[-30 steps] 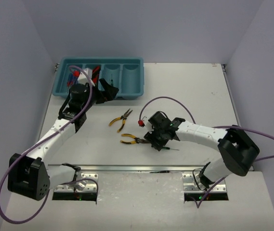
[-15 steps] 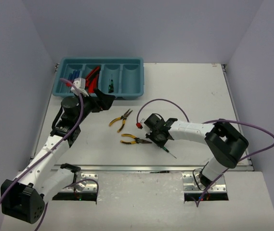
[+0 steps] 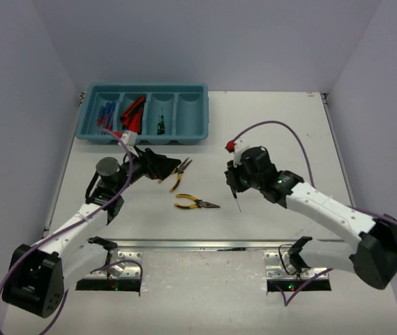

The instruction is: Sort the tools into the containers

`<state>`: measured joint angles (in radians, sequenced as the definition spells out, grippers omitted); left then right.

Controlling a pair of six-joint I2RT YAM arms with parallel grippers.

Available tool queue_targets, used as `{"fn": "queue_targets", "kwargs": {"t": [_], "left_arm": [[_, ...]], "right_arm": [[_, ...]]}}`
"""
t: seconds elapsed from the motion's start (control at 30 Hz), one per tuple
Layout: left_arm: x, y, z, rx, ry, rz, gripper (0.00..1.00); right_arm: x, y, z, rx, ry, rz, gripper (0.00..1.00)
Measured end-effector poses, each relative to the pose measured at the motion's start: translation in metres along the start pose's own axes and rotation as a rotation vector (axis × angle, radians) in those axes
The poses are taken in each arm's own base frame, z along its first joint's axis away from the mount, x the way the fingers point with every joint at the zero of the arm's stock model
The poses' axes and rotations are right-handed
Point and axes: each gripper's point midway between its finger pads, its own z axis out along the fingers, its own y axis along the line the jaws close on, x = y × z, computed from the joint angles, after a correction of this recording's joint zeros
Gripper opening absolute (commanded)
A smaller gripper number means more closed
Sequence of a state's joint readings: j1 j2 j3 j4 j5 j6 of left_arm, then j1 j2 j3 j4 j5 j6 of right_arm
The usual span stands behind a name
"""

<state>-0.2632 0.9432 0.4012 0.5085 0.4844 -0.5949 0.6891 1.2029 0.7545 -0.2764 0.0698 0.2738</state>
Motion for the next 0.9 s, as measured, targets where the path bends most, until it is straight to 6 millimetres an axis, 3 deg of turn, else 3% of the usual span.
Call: {"fn": "queue_targets", "kwargs": {"t": [0.23,0.4,0.6,0.7,0.77,0.8,0.87,0.9], "left_arm": [[0.074,-0.098,0.017,0.396,0.199,0.084,0.95],[0.080,-0.129,0.018,0.519,0.195,0.151,0.88],[0.071,-0.139,0.026,0.539,0.157,0.177,0.70],[0.067,-0.139,0.031,0.525,0.143,0.175,0.49],[0.065,-0.140,0.035,0.520,0.139,0.172,0.09],[0.064,-0.140,0.036,0.519,0.137,0.170,0.01],[0.064,-0.140,0.039,0.513,0.141,0.156,0.00],[0.063,-0.140,0.040,0.508,0.141,0.151,0.00]], "right_arm": [[-0.079,0.030,-0.050,-0.205,-0.339,0.245,0.00],[-0.104,0.056,-0.073,-0.367,-0.431,0.330,0.00],[-0.117,0.079,-0.091,-0.531,-0.483,0.389,0.00],[-0.117,0.086,-0.095,-0.586,-0.495,0.405,0.00],[-0.116,0.088,-0.097,-0.608,-0.498,0.411,0.00],[-0.116,0.089,-0.097,-0.618,-0.501,0.414,0.00],[-0.117,0.090,-0.098,-0.625,-0.512,0.412,0.08],[-0.118,0.089,-0.098,-0.624,-0.518,0.409,0.20]]}}
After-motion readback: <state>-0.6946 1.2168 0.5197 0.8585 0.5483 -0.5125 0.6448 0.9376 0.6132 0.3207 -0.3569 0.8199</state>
